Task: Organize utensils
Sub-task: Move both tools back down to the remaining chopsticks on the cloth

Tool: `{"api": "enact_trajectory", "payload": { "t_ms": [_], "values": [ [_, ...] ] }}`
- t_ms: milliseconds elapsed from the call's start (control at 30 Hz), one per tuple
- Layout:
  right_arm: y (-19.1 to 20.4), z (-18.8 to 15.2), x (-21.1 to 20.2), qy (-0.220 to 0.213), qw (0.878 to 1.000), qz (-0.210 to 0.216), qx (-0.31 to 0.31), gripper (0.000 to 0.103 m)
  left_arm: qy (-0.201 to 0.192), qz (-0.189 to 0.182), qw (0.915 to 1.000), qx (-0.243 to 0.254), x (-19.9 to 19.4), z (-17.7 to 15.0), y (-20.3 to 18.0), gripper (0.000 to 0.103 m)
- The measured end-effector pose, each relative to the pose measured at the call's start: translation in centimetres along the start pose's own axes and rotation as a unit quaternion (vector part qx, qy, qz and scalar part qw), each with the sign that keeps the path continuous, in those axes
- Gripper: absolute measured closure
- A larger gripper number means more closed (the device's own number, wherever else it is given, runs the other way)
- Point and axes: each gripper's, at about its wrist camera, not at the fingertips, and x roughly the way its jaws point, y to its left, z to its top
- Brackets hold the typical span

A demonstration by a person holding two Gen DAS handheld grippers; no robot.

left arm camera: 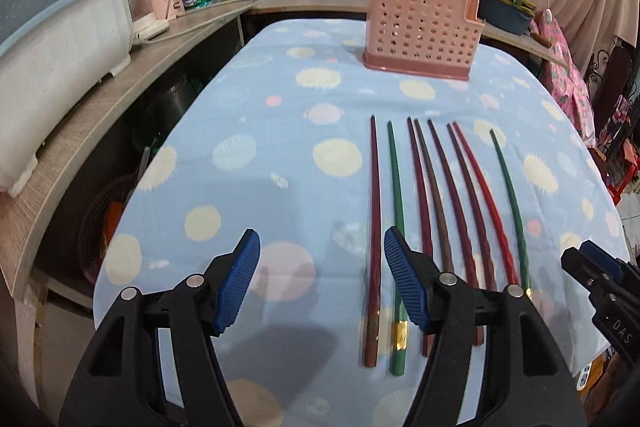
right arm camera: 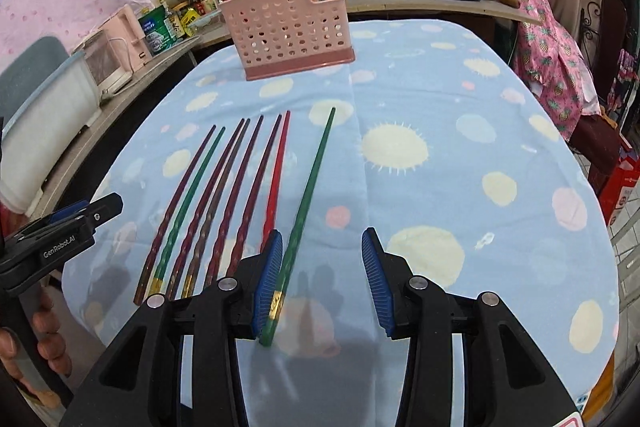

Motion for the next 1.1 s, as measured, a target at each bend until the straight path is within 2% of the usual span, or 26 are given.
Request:
{"api": "enact_trajectory", "payload": {
  "t_ms": [267, 500, 1100],
  "values": [
    [1.0, -1.4, 1.1, 0.016, 1.0, 0.003, -0.004, 0.065, 0.018, -0.003, 0.9998, -0.002, 0.5, -1.9, 0.1, 0.042],
    [1.7, -2.2, 2.1, 0.036, 0.999, -0.01, -0.013, 0.08, 0.028, -0.007, 0.9996, 0.0, 0.9, -2.7, -0.2, 0.042],
    [2.1, -3.0, 2.1, 0.044, 0.999, 0.0, -0.023, 0.088, 0.05, -0.01, 0.9987, 0.006, 1.6, -4.1, -0.5, 0.042]
  ]
}}
